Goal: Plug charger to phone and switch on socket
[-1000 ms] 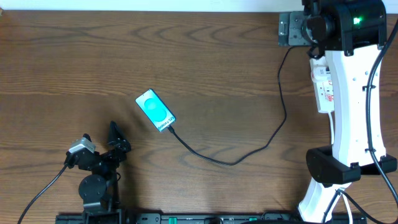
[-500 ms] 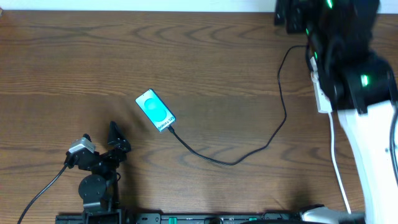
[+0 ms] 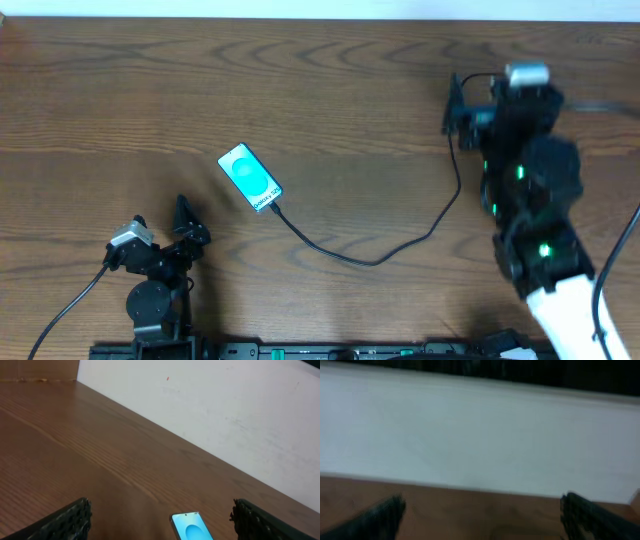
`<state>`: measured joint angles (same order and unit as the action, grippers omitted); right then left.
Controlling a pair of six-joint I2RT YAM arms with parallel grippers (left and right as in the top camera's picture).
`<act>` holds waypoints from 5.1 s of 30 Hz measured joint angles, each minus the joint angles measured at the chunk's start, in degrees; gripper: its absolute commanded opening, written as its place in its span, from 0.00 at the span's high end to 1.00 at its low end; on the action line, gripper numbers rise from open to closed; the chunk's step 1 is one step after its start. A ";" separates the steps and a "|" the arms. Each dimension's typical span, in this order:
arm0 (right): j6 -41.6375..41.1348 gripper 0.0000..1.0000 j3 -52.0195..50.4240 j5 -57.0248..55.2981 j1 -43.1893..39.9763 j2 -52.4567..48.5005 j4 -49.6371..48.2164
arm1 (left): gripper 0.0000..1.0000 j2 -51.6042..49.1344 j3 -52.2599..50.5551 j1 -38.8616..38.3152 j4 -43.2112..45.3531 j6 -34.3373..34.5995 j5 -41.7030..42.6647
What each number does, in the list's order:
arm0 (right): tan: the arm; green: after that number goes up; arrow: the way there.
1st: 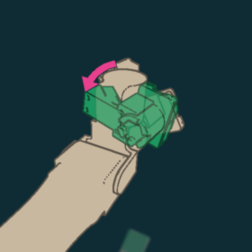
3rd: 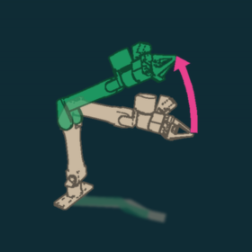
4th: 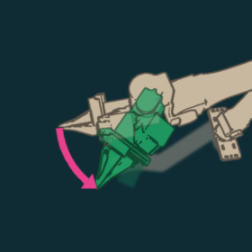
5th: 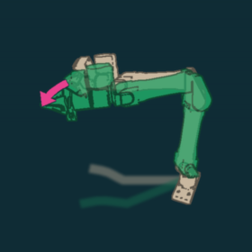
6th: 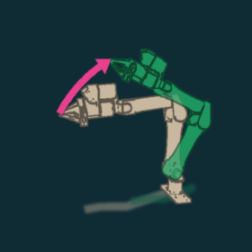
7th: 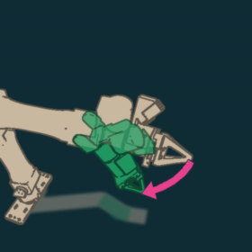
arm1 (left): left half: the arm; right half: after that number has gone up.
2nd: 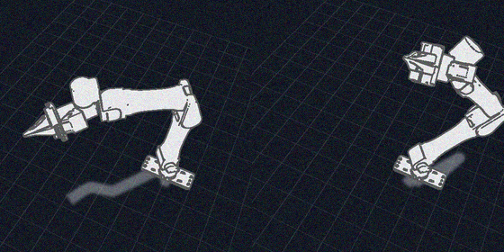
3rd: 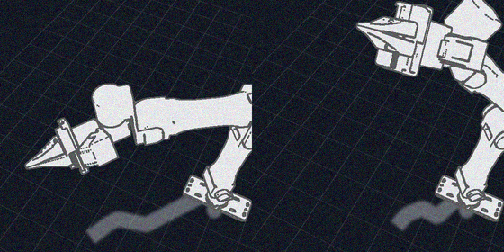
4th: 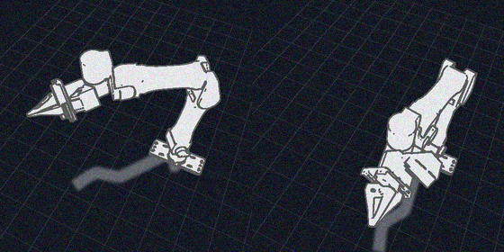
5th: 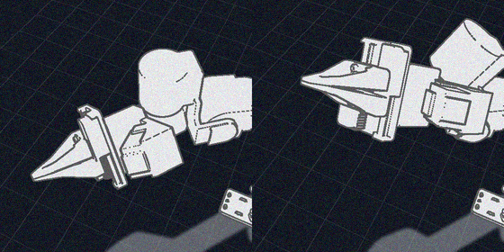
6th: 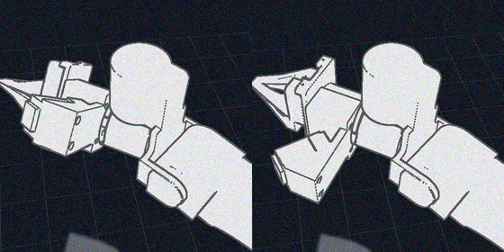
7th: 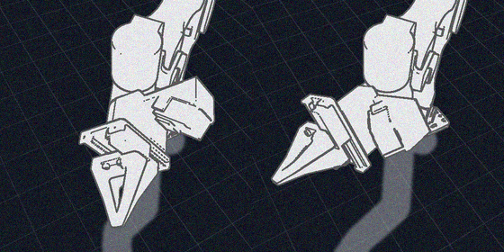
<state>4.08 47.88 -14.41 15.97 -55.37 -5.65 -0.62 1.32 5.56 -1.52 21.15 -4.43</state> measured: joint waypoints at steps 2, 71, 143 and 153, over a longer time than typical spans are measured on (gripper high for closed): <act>0.55 0.01 -6.19 0.68 -0.85 4.59 -3.48 | 0.09 0.00 0.00 0.00 0.02 0.00 0.00; 6.10 0.01 -47.50 16.13 -14.40 48.33 9.66 | 0.09 0.00 0.04 0.00 -0.02 0.00 -0.02; 6.10 0.01 -47.50 16.13 -18.40 54.66 9.51 | 0.09 0.00 0.04 -5.01 0.00 0.00 -0.02; 6.10 0.01 -47.50 16.13 -18.40 54.66 9.51 | 0.09 0.00 0.04 -5.01 0.00 0.00 -0.02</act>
<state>10.17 0.38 1.72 -2.44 -0.71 3.86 -0.62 1.37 0.56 -1.52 21.15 -4.45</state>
